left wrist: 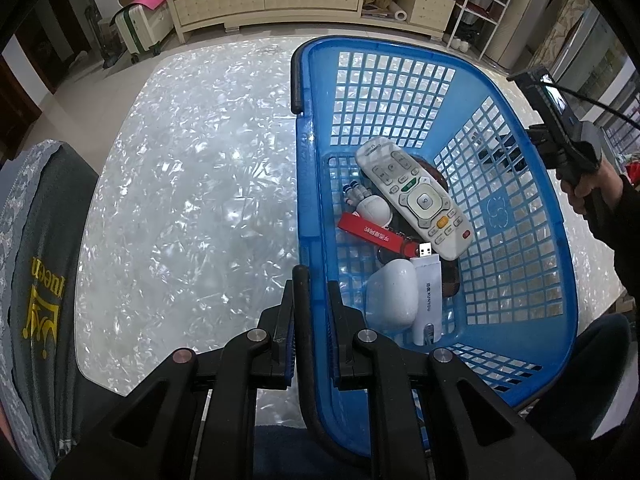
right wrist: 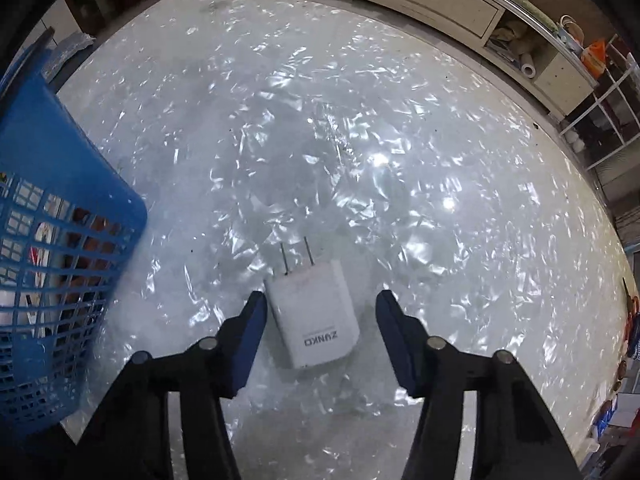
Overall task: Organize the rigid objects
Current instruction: 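Move the right gripper to the white wall charger and close on it, then lift the charger with the right gripper and carry it over the basket, then lower the charger into the basket and open the right gripper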
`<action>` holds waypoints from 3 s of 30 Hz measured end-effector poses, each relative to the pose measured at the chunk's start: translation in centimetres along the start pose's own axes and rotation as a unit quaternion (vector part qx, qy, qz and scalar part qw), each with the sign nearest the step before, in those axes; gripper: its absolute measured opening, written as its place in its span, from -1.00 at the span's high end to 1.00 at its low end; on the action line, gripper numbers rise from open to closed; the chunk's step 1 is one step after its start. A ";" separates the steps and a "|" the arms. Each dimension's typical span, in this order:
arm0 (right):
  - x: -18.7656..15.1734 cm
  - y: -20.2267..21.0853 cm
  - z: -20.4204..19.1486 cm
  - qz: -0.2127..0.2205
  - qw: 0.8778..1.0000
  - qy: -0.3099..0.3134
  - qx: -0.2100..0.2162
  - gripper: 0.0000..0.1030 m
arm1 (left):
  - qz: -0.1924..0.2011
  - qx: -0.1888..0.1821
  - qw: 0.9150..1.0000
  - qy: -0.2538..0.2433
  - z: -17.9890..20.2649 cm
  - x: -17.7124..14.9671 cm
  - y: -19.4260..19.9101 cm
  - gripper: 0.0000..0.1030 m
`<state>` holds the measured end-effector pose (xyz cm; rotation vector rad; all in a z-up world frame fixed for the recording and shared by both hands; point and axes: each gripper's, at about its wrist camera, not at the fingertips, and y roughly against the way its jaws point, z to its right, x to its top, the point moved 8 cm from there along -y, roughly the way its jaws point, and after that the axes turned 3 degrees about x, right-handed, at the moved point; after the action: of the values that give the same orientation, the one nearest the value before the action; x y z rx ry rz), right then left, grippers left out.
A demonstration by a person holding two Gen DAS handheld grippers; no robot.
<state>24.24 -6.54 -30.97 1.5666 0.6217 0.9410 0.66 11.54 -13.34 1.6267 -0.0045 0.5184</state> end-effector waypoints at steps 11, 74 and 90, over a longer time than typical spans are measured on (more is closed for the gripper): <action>-1.1 1.1 0.0 0.013 1.000 -0.018 -0.004 0.25 | -0.001 0.002 1.000 0.001 0.0 -0.2 0.0 0.73; -2.5 12.3 -21.4 0.022 0.980 0.198 0.023 0.24 | -0.004 -0.005 1.000 -0.002 -0.1 -0.1 -0.1 0.73; -2.5 10.3 -22.4 0.019 0.975 0.221 0.018 0.23 | -0.004 -0.008 1.000 -0.003 -0.2 -0.1 -0.1 0.72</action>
<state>3.16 1.55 -20.89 1.4101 0.9246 1.3300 0.57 11.70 -13.43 1.6125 -0.0057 0.5062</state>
